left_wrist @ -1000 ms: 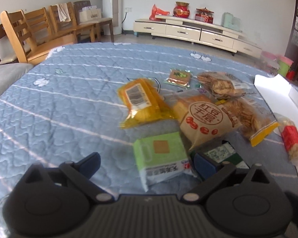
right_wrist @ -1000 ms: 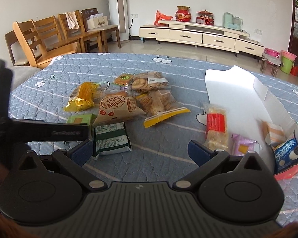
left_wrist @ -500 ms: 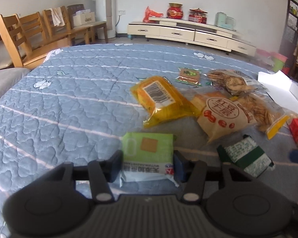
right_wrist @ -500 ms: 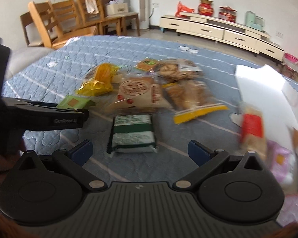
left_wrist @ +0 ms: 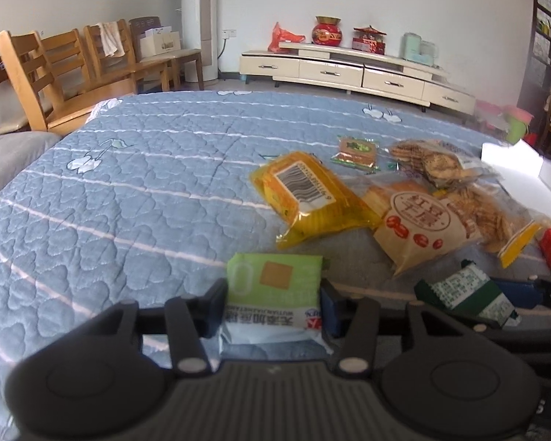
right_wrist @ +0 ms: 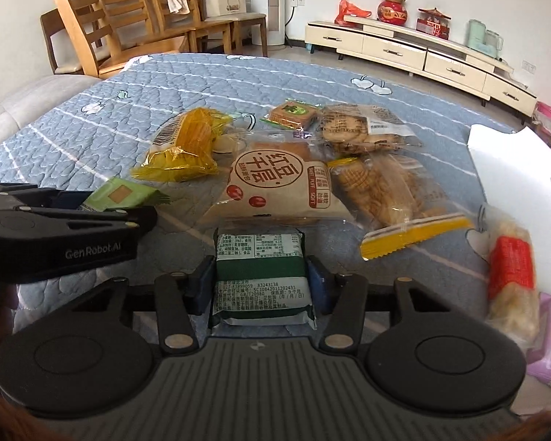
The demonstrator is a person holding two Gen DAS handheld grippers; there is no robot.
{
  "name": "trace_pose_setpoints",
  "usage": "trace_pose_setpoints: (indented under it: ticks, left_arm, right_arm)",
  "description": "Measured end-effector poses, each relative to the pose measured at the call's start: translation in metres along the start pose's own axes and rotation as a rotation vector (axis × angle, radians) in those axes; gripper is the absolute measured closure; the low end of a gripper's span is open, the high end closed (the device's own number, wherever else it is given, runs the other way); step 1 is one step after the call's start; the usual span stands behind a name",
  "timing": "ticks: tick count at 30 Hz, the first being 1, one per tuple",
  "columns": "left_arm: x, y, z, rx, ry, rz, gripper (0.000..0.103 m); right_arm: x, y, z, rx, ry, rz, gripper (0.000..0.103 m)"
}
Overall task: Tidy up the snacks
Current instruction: 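Grasp the light-green box with the left tool while the right tool grasps the green striped pack, then carry the green box with the left tool while the right tool carries the green pack to the tray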
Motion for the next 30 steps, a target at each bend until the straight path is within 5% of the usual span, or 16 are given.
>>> trace_pose_setpoints:
  ticks: [30]
  left_arm:
    - [-0.13,-0.022,-0.059,0.033,0.006,-0.098,0.053]
  right_arm:
    - [-0.169,-0.004,-0.06,0.11,0.079,-0.221,0.039]
Point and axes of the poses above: each gripper's, at about its wrist camera, not at the fingertips, and x roughly the way its jaws point, z to its left, y to its underside, the point moved 8 cm from there along x, roughly the way its jaws point, and after that the axes turned 8 degrees about x, right-handed, at the moved point
